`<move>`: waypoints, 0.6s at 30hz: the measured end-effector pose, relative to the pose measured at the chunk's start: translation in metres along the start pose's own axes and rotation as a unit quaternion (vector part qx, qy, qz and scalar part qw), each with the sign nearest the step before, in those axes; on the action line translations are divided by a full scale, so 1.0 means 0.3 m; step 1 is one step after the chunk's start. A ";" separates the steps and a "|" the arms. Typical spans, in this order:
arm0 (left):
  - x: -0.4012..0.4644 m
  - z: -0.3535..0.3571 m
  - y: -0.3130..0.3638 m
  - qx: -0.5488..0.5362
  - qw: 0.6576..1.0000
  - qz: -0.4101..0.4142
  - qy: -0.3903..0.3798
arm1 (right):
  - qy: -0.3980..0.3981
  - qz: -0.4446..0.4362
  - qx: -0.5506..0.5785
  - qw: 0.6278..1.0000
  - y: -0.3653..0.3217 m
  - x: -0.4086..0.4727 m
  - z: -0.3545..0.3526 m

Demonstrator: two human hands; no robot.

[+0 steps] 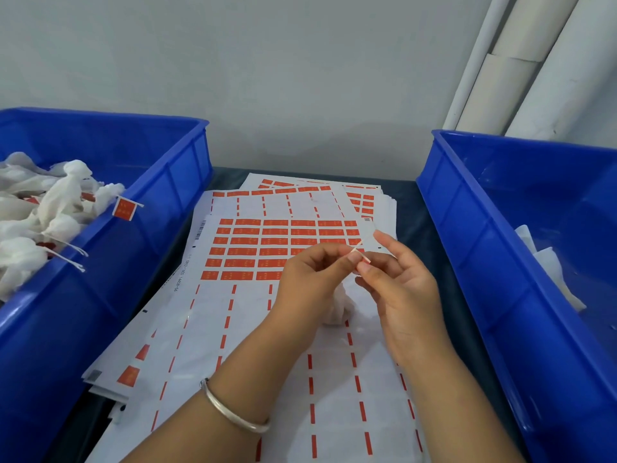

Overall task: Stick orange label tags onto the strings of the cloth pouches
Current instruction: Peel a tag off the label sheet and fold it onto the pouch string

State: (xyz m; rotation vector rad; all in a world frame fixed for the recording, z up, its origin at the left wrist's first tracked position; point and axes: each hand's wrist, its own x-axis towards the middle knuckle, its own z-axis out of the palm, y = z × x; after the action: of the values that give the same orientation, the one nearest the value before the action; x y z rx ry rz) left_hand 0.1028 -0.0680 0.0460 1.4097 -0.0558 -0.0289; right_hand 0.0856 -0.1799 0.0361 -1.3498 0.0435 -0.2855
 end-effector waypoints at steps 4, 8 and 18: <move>0.004 0.003 0.000 -0.028 0.999 -0.025 0.009 | 0.038 -0.018 -0.021 0.999 0.008 0.008 -0.005; 0.004 0.006 -0.010 -0.024 0.999 -0.029 0.010 | 0.049 -0.032 -0.029 0.998 0.012 0.009 -0.010; 0.009 -0.003 -0.017 0.011 1.000 0.010 -0.007 | 0.038 -0.043 -0.044 0.997 0.021 0.005 -0.008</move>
State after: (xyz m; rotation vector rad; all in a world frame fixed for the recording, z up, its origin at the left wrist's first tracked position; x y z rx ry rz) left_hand 0.1055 -0.0682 0.0411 1.4312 -0.0828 -0.0214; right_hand 0.0877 -0.1812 0.0295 -1.4293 0.0622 -0.4124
